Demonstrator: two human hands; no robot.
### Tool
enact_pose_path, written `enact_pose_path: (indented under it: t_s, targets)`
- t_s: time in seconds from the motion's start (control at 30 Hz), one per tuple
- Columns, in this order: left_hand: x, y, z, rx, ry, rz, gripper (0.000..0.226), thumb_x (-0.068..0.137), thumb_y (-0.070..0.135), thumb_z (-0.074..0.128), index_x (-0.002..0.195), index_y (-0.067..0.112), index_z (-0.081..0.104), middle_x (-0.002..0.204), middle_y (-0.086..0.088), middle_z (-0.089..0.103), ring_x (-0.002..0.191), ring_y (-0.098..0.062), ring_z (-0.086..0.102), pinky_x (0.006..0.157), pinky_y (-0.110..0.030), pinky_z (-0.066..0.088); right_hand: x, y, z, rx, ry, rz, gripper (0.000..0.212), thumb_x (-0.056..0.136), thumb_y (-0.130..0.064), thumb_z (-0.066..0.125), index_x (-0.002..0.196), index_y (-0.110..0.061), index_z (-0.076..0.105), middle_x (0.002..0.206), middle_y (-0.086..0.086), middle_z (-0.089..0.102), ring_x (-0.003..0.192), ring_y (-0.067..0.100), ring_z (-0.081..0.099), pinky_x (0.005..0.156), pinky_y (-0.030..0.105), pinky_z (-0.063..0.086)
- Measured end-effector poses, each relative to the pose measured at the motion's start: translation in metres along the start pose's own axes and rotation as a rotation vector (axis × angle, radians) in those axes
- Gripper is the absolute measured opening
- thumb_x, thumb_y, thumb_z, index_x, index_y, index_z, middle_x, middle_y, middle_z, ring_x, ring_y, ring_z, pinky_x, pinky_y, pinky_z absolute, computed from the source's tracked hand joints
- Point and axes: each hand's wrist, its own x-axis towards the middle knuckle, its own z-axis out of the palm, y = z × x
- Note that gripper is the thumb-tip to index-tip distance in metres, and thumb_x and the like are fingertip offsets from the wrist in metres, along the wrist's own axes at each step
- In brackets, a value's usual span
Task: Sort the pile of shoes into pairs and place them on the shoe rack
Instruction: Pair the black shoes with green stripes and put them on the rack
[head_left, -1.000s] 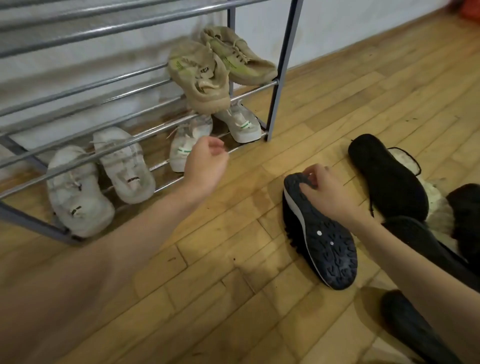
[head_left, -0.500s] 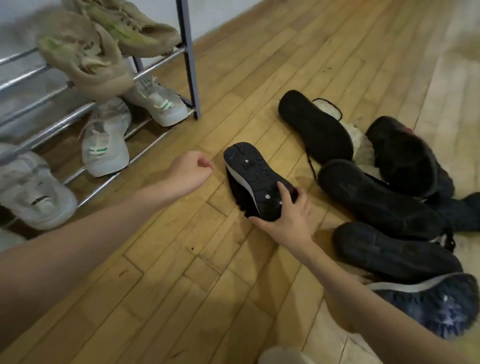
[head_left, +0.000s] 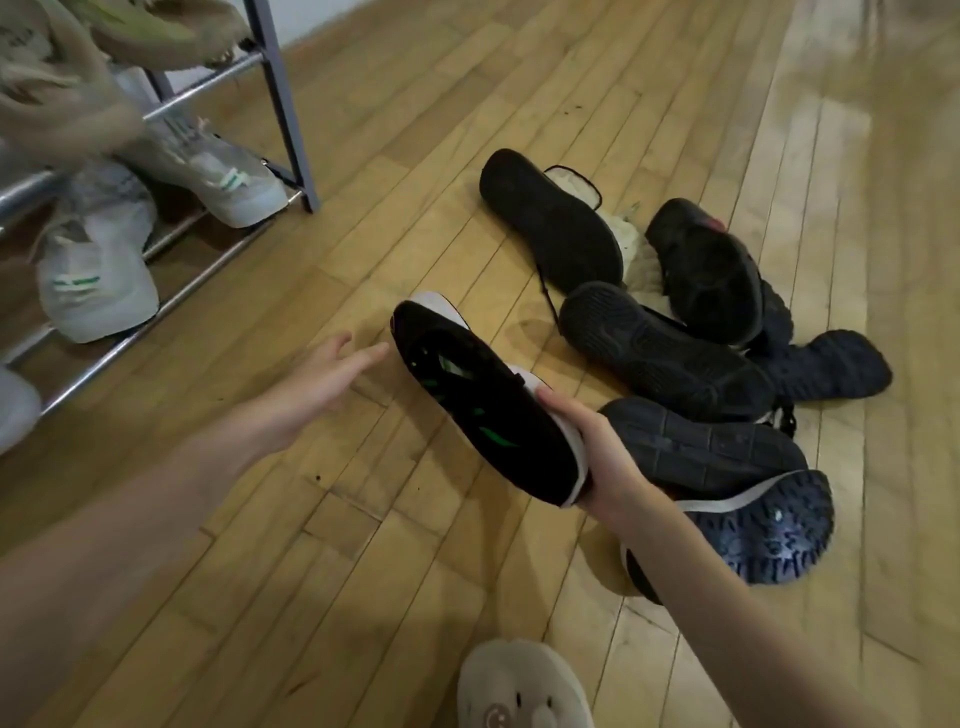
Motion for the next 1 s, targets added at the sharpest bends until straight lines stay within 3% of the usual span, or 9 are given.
enact_pose_path:
  t_s: [0.23, 0.33, 0.43, 0.5, 0.6, 0.7, 0.83, 0.9, 1.0]
  targets:
    - [-0.008, -0.001, 0.024, -0.301, -0.128, -0.051, 0.108, 0.057, 0.072, 0.062, 0.148, 0.025, 0.028, 0.151, -0.013, 0.036, 0.132, -0.027, 0.043, 0.109, -0.047, 0.037, -0.019, 0.006, -0.034, 0.198, -0.237, 0.193, 0.053, 0.082, -0.052, 0.059, 0.116, -0.013, 0.068, 0.12, 0.024, 0.064, 0.104, 0.043, 0.062, 0.084, 0.049, 0.051]
    - [-0.007, -0.001, 0.033, -0.354, -0.174, -0.038, 0.078, 0.076, 0.062, 0.057, 0.143, 0.025, 0.038, 0.139, -0.008, 0.051, 0.127, -0.027, 0.049, 0.106, -0.046, 0.041, -0.029, 0.011, -0.035, 0.217, -0.306, 0.251, 0.054, 0.085, -0.058, 0.052, 0.115, -0.016, 0.071, 0.124, 0.023, 0.062, 0.11, 0.047, 0.057, 0.081, 0.046, 0.049]
    - [-0.01, -0.003, 0.042, -0.392, -0.207, -0.041, 0.036, 0.089, 0.052, 0.053, 0.114, 0.027, 0.06, 0.109, -0.002, 0.067, 0.107, -0.021, 0.061, 0.088, -0.036, 0.05, -0.033, 0.023, -0.038, 0.27, -0.304, 0.275, 0.064, 0.086, -0.063, 0.049, 0.13, -0.019, 0.059, 0.138, 0.023, 0.052, 0.118, 0.052, 0.049, 0.076, 0.045, 0.053]
    - [-0.011, -0.007, 0.045, -0.396, -0.162, -0.042, 0.029, 0.088, 0.046, 0.058, 0.108, 0.025, 0.061, 0.108, -0.004, 0.067, 0.102, -0.02, 0.063, 0.078, -0.035, 0.054, -0.034, 0.033, -0.041, 0.397, -0.261, 0.268, 0.065, 0.086, -0.065, 0.049, 0.133, -0.021, 0.057, 0.14, 0.023, 0.05, 0.119, 0.054, 0.048, 0.074, 0.046, 0.055]
    - [-0.012, -0.018, 0.044, -0.457, -0.09, -0.045, 0.051, 0.082, 0.038, 0.066, 0.124, 0.012, 0.052, 0.119, -0.01, 0.062, 0.103, -0.021, 0.063, 0.069, -0.036, 0.059, -0.04, 0.043, -0.041, 0.579, -0.062, 0.142, 0.06, 0.086, -0.061, 0.05, 0.131, -0.021, 0.057, 0.13, 0.021, 0.06, 0.114, 0.05, 0.056, 0.092, 0.055, 0.05]
    - [-0.013, -0.028, 0.04, -0.553, -0.112, -0.086, 0.066, 0.076, 0.036, 0.069, 0.13, 0.005, 0.047, 0.124, -0.018, 0.059, 0.107, -0.03, 0.062, 0.067, -0.043, 0.061, -0.048, 0.046, -0.031, 0.419, 0.182, -0.072, 0.045, 0.096, -0.051, 0.042, 0.125, -0.019, 0.052, 0.118, 0.017, 0.065, 0.099, 0.046, 0.066, 0.095, 0.053, 0.049]
    - [-0.016, -0.035, 0.047, -0.691, -0.062, -0.145, 0.053, 0.084, 0.028, 0.064, 0.127, 0.007, 0.043, 0.122, -0.015, 0.055, 0.106, -0.034, 0.059, 0.063, -0.05, 0.06, -0.043, 0.059, -0.025, 0.202, 0.901, -0.391, 0.021, 0.092, -0.018, 0.058, 0.111, -0.016, 0.05, 0.115, 0.012, 0.062, 0.083, 0.019, 0.065, 0.079, 0.031, 0.054]
    - [-0.018, -0.037, 0.051, -0.738, -0.035, -0.172, 0.045, 0.089, 0.024, 0.06, 0.126, 0.007, 0.042, 0.122, -0.015, 0.055, 0.108, -0.036, 0.058, 0.064, -0.054, 0.058, -0.034, 0.062, -0.03, 0.209, 1.252, -0.38, 0.044, 0.082, -0.013, 0.069, 0.115, -0.017, 0.04, 0.122, 0.01, 0.047, 0.096, 0.018, 0.055, 0.088, 0.033, 0.051]
    - [-0.022, -0.043, 0.054, -0.799, -0.071, -0.202, 0.055, 0.087, 0.026, 0.061, 0.134, 0.007, 0.041, 0.131, -0.017, 0.052, 0.112, -0.038, 0.057, 0.067, -0.055, 0.058, -0.02, 0.062, -0.04, 0.092, 1.38, -0.082, 0.087, 0.068, -0.035, 0.083, 0.132, -0.008, 0.03, 0.137, 0.017, 0.033, 0.128, 0.033, 0.036, 0.111, 0.043, 0.03]
